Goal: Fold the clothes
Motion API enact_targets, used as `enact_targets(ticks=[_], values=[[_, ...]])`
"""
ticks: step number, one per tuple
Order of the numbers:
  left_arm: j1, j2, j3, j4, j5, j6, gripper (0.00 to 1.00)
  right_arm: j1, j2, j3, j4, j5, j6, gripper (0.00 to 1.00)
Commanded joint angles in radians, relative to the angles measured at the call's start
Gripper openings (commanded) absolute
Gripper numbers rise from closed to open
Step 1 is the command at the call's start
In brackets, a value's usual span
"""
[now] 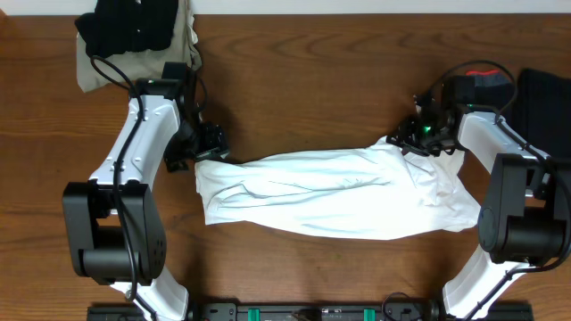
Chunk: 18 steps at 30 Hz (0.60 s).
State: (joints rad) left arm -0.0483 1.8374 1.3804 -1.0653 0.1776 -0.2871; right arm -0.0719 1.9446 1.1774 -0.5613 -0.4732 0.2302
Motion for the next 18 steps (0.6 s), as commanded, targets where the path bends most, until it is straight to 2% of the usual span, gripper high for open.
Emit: enact_targets(ticks=[1,7,14,18], values=[[0.003,-0.005,-0.002,-0.002,-0.002,0.006,0.84,0.008,0.012,0.008,0.001,-0.026,0.002,0.2],[0.003,-0.005,-0.002,-0.002,-0.002,0.006,0.84,0.008,0.01,0.034,-0.032,-0.032,0.009,0.01],[0.003,-0.005,-0.002,-0.001,-0.002,0.006,0.84,0.008,-0.026,0.125,-0.148,-0.035,0.018,0.01],[0.003,-0.005,-0.002,0.003,-0.002,0.006,0.84,0.008,-0.07,0.164,-0.233,-0.123,0.022,0.01]])
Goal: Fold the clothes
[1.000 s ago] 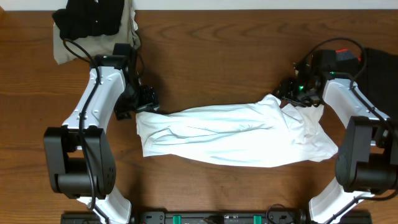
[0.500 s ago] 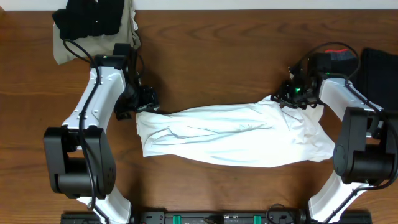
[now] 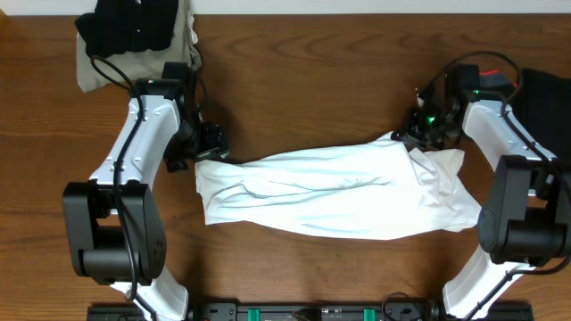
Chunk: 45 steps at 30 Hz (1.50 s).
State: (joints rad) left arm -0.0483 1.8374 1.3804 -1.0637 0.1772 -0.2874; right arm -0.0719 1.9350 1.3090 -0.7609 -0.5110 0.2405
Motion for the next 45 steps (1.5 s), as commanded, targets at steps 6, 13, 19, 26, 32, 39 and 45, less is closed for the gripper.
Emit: enact_targets(ticks=[6,13,19,26,32,39,45], values=[[0.003,-0.005,-0.002,0.003,-0.002,0.007,0.84,0.024,-0.085,0.031,-0.234,-0.096,0.02,0.01],[0.003,-0.005,-0.002,0.004,-0.002,0.007,0.84,0.1,-0.085,0.007,-0.399,0.004,0.013,0.01],[0.003,-0.005,-0.002,0.003,-0.002,0.007,0.84,0.183,-0.085,-0.038,-0.429,0.124,0.061,0.01],[0.003,-0.005,-0.002,0.003,-0.002,0.007,0.84,0.233,-0.085,-0.11,-0.471,0.356,0.188,0.01],[0.003,-0.005,-0.002,0.003,-0.002,0.007,0.84,0.222,-0.085,-0.114,-0.567,0.654,0.352,0.01],[0.003,-0.005,-0.002,0.004,-0.001,0.007,0.82,0.207,-0.085,-0.113,-0.546,0.697,0.349,0.53],[0.003,-0.027,-0.002,0.0,0.125,0.08,0.73,0.203,-0.085,-0.086,-0.549,0.747,0.346,0.99]])
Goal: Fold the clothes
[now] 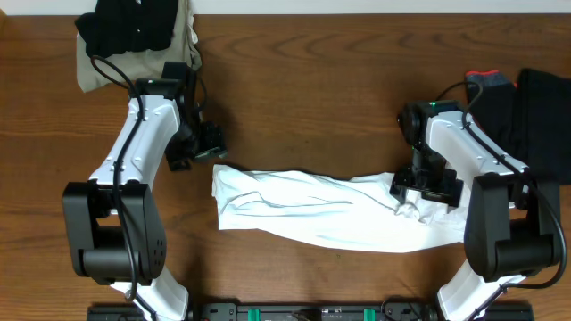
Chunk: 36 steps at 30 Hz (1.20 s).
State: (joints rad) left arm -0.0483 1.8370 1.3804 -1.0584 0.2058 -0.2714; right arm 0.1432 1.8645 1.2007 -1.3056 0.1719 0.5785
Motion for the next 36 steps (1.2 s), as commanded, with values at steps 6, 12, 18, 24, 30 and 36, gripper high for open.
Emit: enact_targets(ticks=[6,12,18,24,30,36], values=[[-0.029,-0.125,-0.002,-0.007,0.332,0.166,0.56,-0.036,-0.025,0.13,-0.047,0.051,0.007,0.96],[-0.19,-0.175,-0.002,0.027,0.362,0.137,0.25,-0.038,-0.068,0.177,-0.02,-0.153,-0.165,0.34],[-0.379,-0.111,-0.002,0.151,0.358,0.005,0.11,-0.031,-0.069,0.156,0.0,-0.345,-0.307,0.01],[-0.477,-0.021,-0.002,0.175,0.359,-0.082,0.06,-0.014,-0.069,0.075,0.012,-0.35,-0.306,0.01],[-0.543,0.035,-0.002,0.194,0.36,-0.094,0.06,-0.013,-0.069,-0.048,0.114,-0.443,-0.314,0.01],[-0.56,0.086,-0.002,0.251,0.36,-0.1,0.06,-0.013,-0.069,-0.123,0.201,-0.465,-0.313,0.01]])
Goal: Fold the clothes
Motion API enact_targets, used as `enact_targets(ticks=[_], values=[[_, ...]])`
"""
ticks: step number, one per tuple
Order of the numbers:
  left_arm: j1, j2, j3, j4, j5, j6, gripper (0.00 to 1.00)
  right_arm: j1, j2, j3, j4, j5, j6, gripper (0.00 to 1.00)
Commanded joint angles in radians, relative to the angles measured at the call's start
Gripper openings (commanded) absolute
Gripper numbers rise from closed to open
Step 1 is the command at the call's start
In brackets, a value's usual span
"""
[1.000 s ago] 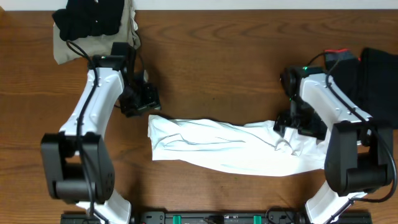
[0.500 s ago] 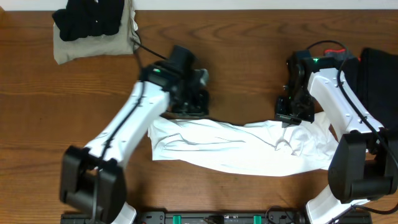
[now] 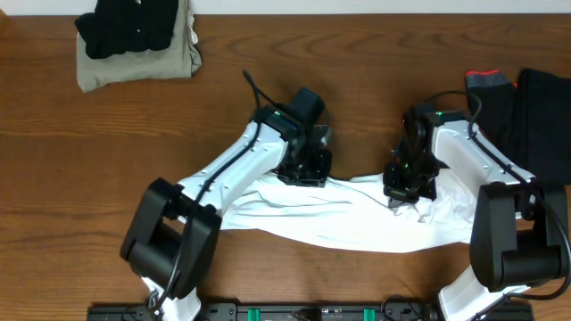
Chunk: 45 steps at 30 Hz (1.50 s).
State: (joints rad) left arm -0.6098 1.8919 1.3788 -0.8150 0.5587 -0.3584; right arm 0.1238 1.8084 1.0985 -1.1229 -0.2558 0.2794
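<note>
A white garment (image 3: 339, 218) lies crumpled in a long band across the front of the table. My left gripper (image 3: 304, 171) reaches to the middle of its upper edge, fingers pointing down at the cloth and apparently open. My right gripper (image 3: 403, 191) presses on the garment's right part, where the cloth is bunched under its fingers, and looks shut on it. The garment's left end is partly hidden under the left arm.
A folded pile, black on khaki (image 3: 136, 43), sits at the back left corner. Dark clothes (image 3: 540, 116) and a grey and red piece (image 3: 488, 85) lie at the right edge. The brown table (image 3: 294, 71) shows in between.
My left arm has swung from beside the garment's left end to the middle of its upper edge. The right gripper has shifted slightly left and up on the cloth. The garment's left end now spreads further left.
At first both grippers were at the garment's upper corners, left and right, with the cloth spread wide. Then the right gripper was further forward on the cloth, the garment narrower, and the left corner lay apart from the left gripper. Now the left gripper is at mid-edge.
</note>
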Motion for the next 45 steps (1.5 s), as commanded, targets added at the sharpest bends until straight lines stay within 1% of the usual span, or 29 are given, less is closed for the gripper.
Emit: enact_targets(ticks=[1,10,18,20,25,28,31,39,45], values=[[0.002,0.042,0.0,0.013,0.007,-0.019,0.06,0.006,-0.013,-0.026,0.025,-0.036,-0.014,0.01],[0.003,0.174,-0.001,0.024,0.01,-0.032,0.06,0.006,-0.013,-0.041,0.065,-0.032,-0.014,0.01],[0.026,0.192,-0.001,0.02,0.005,-0.039,0.06,0.006,-0.013,-0.041,0.065,0.037,0.014,0.02],[0.045,0.195,-0.001,0.011,-0.029,-0.032,0.06,0.004,-0.013,-0.041,0.064,0.045,0.031,0.04],[0.139,0.197,-0.001,-0.026,-0.05,-0.028,0.06,0.004,-0.013,-0.041,0.065,0.046,0.03,0.06],[0.218,0.198,-0.003,-0.036,-0.05,-0.016,0.06,0.005,-0.013,-0.041,0.077,0.046,0.031,0.13],[0.29,0.198,-0.012,-0.036,-0.05,-0.008,0.06,0.005,-0.013,-0.041,0.087,0.046,0.031,0.16],[0.449,0.2,-0.073,-0.032,-0.05,0.019,0.06,0.005,-0.013,-0.041,0.092,0.066,0.031,0.12],[0.508,0.2,-0.121,-0.032,-0.05,0.041,0.06,0.005,-0.013,-0.041,0.1,0.066,0.031,0.12]])
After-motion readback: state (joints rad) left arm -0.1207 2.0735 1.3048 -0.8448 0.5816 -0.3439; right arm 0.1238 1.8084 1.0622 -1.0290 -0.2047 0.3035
